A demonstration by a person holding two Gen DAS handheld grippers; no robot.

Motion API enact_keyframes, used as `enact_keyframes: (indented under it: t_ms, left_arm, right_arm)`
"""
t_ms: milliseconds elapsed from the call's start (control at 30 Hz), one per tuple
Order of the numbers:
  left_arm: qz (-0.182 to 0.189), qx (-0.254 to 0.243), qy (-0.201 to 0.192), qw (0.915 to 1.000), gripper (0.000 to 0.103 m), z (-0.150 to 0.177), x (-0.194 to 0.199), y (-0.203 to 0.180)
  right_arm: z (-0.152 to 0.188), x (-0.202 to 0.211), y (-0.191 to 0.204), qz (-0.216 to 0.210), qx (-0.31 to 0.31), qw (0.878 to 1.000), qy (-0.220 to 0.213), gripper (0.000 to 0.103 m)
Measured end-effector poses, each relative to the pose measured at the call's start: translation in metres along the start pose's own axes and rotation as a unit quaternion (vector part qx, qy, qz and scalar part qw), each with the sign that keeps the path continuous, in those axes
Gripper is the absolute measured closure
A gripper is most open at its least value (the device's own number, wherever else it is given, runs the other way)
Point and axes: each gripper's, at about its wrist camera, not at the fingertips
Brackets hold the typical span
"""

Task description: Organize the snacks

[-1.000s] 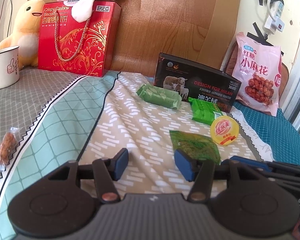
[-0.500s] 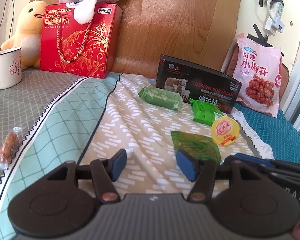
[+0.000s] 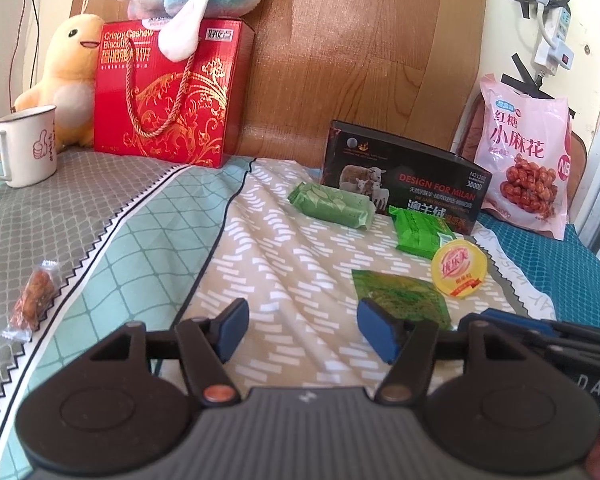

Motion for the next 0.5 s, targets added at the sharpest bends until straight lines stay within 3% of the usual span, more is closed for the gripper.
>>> enact_keyframes:
  t_ms: [500]
  left_arm:
    - [-0.01,-0.024,-0.009,0.9996,0.042,0.0021,0.0034,-0.0079]
  right_arm:
    - [-0.0016,0.0022,-0.0023,0.01,-0.012,1.0,-0.006,0.074]
Point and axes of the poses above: each gripper's, at about its wrist camera, not at the fingertips, and x roughly against the way its jaws point, y to its left, z to its underside, and after that the axes turned 15 degrees about z, right-handed
